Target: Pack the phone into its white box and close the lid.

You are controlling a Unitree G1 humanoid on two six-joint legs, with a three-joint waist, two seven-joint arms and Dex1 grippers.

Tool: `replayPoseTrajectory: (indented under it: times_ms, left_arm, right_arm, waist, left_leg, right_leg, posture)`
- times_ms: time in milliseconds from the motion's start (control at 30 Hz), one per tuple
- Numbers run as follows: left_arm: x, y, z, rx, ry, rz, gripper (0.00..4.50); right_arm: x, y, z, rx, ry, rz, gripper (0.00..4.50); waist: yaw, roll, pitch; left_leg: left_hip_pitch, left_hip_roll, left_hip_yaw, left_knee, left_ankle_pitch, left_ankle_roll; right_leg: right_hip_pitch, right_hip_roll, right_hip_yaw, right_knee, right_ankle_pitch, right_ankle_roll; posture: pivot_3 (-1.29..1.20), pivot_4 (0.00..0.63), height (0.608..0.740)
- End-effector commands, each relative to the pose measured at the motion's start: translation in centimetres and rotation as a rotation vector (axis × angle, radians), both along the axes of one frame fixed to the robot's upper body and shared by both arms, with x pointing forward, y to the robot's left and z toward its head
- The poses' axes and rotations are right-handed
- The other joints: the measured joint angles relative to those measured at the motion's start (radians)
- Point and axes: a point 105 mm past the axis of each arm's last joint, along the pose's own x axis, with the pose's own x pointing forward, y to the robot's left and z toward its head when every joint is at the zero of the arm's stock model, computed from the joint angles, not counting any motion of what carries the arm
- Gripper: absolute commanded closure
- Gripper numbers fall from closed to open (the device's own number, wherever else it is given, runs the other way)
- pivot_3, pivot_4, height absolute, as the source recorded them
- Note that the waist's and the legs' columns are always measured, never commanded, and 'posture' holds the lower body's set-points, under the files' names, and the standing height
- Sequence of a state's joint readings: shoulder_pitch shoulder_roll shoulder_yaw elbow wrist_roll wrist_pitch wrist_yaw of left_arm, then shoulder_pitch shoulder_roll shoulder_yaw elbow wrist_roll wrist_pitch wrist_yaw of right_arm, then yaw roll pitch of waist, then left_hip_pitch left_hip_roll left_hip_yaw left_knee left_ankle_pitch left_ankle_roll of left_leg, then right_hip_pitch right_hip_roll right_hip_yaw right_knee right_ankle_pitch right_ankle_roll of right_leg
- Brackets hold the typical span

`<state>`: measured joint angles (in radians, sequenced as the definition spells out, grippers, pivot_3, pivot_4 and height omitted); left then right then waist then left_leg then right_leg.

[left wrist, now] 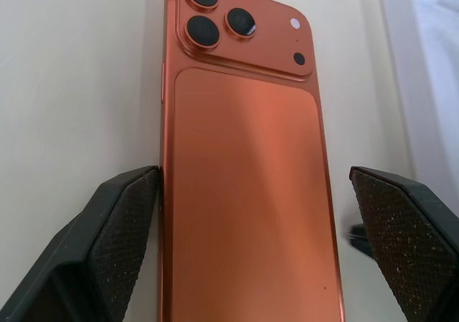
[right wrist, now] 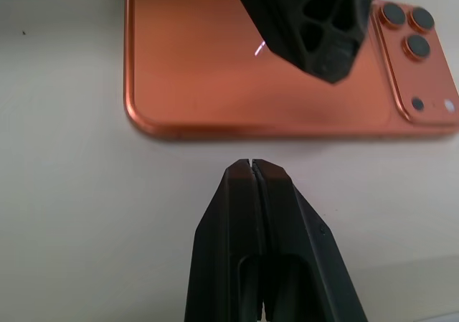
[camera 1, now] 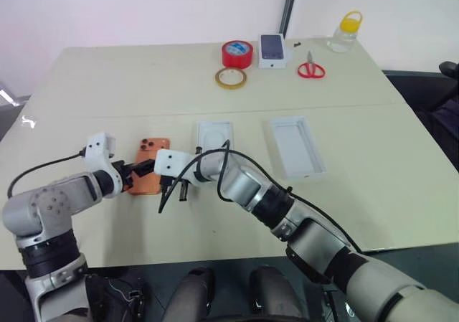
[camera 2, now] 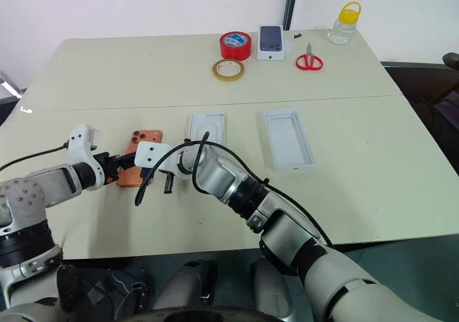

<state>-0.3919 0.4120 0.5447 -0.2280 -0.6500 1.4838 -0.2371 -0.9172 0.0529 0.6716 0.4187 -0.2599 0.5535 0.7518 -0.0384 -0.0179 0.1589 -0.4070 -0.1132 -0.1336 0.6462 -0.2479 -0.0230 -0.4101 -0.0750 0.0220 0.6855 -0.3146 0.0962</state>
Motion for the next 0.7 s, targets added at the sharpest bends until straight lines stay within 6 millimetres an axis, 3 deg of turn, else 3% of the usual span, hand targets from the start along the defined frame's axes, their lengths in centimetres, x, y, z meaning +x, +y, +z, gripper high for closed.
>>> replayPoseTrajectory:
  times_ms: [33,267,700]
  left_arm:
    - [-1.0,-2.7,-1.7,-0.109,0.095,-0.093,0.01]
    - [-1.0,-4.4,-1.3,-0.208,0.078,-0.126,0.01]
    - [0.0,-4.3,0.4,-0.278,0.029,-0.116,0.01]
  right_arm:
    - [0.0,0.6,1.4,0.014,-0.052,0.035,4.49]
    - [0.3,0.3,1.1,0.002,-0.068,0.029,4.49]
    - [0.3,0.2,1.0,0.005,-0.073,0.030,4.49]
  waist:
    - [0.000,0.000,0.000]
    - [-0.001,0.001,-0.002]
    - [0.001,0.001,-0.002]
  left_leg:
    - [0.000,0.000,0.000,0.000,0.000,0.000]
    - [0.000,0.000,0.000,0.000,0.000,0.000]
    - [0.001,0.000,0.000,0.000,0.000,0.000]
  right_leg:
    - [0.000,0.000,0.000,0.000,0.000,0.000]
    - [0.001,0.000,0.000,0.000,0.000,0.000]
    - [0.001,0.000,0.000,0.000,0.000,0.000]
  posture:
    - [0.00,0.150,0.740]
    - [0.00,0.150,0.740]
    - [0.00,0.150,0.740]
